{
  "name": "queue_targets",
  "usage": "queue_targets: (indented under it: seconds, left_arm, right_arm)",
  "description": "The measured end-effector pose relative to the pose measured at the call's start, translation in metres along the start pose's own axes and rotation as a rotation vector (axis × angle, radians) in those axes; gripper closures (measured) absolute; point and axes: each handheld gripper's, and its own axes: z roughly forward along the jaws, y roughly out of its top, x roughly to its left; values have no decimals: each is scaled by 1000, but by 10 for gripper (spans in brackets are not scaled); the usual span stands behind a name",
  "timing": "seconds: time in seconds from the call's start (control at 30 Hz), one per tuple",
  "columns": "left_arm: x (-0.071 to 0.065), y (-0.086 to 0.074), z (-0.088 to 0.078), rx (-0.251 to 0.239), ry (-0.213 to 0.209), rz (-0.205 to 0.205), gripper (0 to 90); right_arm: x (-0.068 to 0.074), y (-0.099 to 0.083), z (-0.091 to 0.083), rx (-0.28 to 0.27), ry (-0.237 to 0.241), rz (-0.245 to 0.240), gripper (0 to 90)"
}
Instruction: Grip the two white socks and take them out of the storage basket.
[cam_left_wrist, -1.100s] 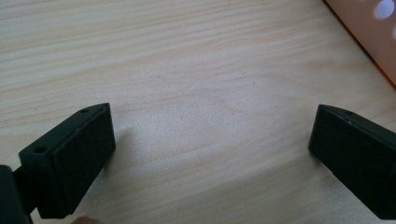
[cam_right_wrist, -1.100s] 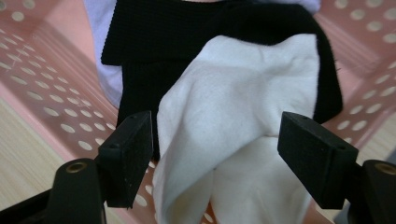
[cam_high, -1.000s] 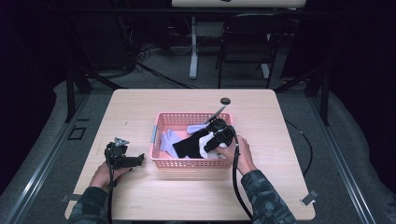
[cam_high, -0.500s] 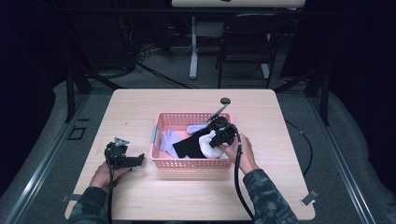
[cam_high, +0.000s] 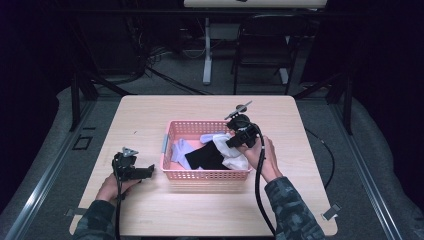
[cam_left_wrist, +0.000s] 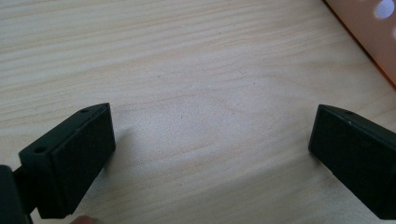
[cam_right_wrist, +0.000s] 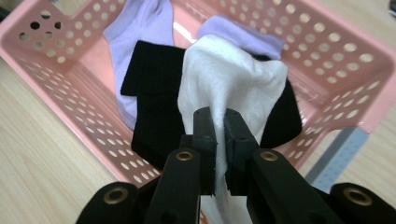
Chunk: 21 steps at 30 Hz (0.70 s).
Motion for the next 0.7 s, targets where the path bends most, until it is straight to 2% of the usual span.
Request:
queue_targets:
  seconds: [0.33, 0.57, 0.7]
  left_arm:
    - [0, 0, 0, -2, 2, -1, 2]
    - [0, 0, 0, -1, 2, -1, 2]
    - [0, 0, 0, -1, 3, -1, 2]
  right_arm:
    - [-16, -1, -34, -92, -21, 47, 853]
    - [-27, -9, -50, -103, -40, 64, 853]
    - [-30, -11, -53, -103, -42, 72, 854]
